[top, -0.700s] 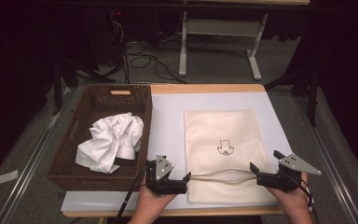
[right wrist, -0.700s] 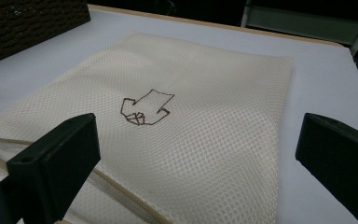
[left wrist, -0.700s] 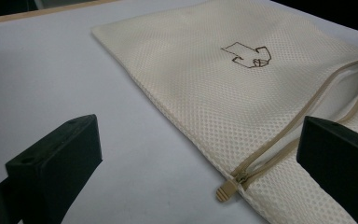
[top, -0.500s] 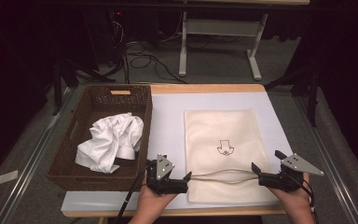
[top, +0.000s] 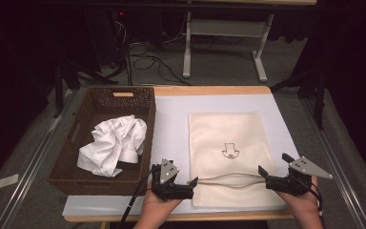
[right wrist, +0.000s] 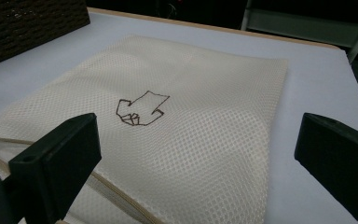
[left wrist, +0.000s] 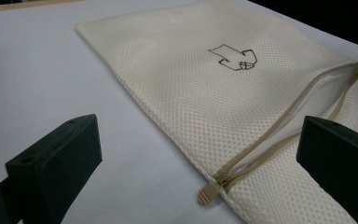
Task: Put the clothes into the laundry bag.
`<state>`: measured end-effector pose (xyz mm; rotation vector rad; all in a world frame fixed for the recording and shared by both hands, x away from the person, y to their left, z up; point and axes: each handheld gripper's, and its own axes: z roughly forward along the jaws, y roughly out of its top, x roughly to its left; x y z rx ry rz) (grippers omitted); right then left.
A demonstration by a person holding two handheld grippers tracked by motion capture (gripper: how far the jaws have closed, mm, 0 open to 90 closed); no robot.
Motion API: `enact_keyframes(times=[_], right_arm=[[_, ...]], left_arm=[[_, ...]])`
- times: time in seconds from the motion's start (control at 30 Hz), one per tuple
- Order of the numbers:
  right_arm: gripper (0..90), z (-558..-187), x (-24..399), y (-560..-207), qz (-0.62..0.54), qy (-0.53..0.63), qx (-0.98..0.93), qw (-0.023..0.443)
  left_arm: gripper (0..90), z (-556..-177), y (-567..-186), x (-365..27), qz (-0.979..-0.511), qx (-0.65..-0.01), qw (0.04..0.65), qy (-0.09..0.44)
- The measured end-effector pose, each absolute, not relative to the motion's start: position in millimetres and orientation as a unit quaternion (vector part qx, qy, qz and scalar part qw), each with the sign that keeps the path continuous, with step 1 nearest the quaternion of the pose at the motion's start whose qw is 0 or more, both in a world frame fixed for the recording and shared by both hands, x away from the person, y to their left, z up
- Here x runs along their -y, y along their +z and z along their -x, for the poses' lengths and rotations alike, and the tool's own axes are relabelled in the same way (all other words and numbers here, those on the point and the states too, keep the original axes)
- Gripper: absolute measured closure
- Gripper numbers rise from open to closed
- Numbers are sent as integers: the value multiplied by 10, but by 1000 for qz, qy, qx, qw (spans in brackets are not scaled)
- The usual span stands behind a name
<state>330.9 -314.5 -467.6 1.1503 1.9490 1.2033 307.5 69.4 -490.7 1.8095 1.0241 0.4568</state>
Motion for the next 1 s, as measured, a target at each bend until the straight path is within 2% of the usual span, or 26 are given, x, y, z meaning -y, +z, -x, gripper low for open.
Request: enact_keyframes(times=[0.53, 0.73, 0.83, 1.0], right_arm=[[25, -3321, 3156, -4693, -432, 451, -729, 279], [27, -3328, 3165, -4696, -435, 450, -729, 277], [29, -3331, 3185, -4695, -436, 452, -727, 277], [33, -3334, 3209, -4694, -440, 453, -725, 275]], left_arm=[[18, -3081, -4965, -653, -752, -416, 486, 160], [152, -3055, -5003, -620, -758, -409, 489, 139], [159, -3053, -5048, -588, -764, -414, 477, 129], [261, -3067, -5151, -556, -776, -420, 459, 100]])
